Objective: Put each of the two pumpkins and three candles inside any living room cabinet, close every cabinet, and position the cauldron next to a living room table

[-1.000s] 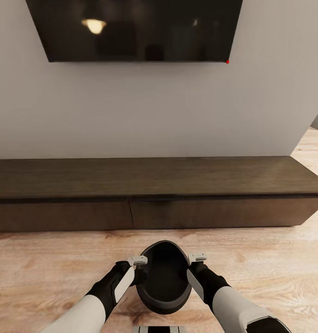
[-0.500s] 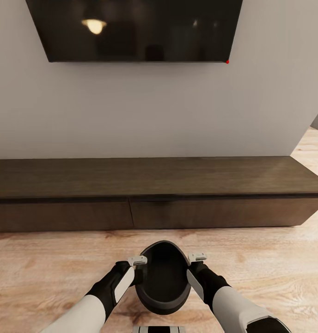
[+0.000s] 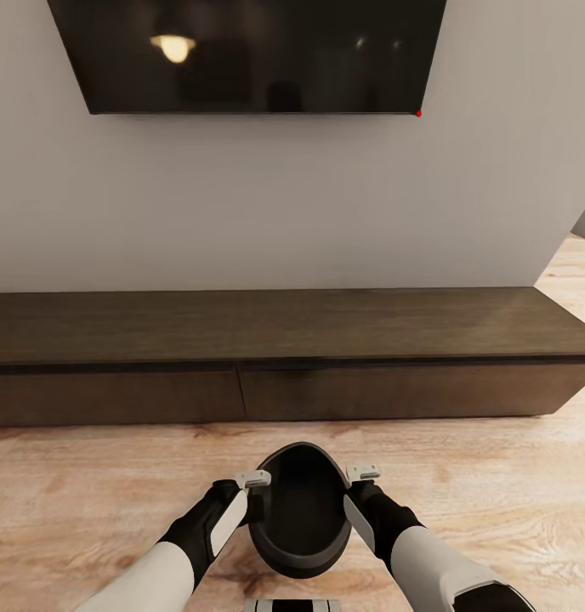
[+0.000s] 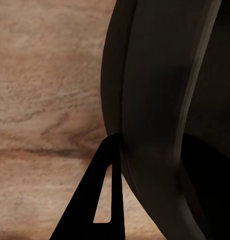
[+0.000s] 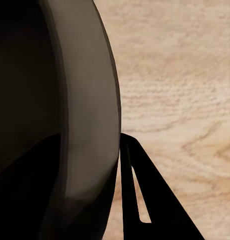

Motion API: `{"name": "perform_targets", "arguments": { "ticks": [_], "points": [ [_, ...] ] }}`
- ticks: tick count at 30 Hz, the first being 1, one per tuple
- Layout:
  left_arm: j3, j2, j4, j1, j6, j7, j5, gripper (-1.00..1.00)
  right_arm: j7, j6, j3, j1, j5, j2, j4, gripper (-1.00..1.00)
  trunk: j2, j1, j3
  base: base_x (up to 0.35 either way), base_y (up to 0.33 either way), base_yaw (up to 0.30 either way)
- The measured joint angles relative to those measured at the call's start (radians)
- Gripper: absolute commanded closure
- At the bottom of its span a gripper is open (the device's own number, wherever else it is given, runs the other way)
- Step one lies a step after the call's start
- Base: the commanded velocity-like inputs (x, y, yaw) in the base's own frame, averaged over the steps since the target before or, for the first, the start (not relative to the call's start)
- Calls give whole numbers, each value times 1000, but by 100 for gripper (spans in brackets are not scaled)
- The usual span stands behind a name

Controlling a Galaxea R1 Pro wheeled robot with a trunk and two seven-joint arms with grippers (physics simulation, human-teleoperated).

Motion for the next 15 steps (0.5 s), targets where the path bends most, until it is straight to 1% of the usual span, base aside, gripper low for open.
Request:
{"name": "perform_targets", "arguments": {
  "ticks": [6, 8, 15],
  "points": [
    [0, 0, -1, 0, -1, 1, 2, 100, -1, -1, 0, 0, -2, 0, 0, 100, 0, 0, 0, 0, 0, 0],
    [-1, 0, -2, 0, -3, -1, -3, 100, -1, 0, 0, 1, 1, 0, -3, 100, 0, -1, 7, 0, 0, 0],
    [-2, 0, -1, 0, -3, 1, 1, 100, -2, 0, 0, 1, 0, 0, -2, 100, 2, -4, 35, 0, 0, 0]
  ]
}}
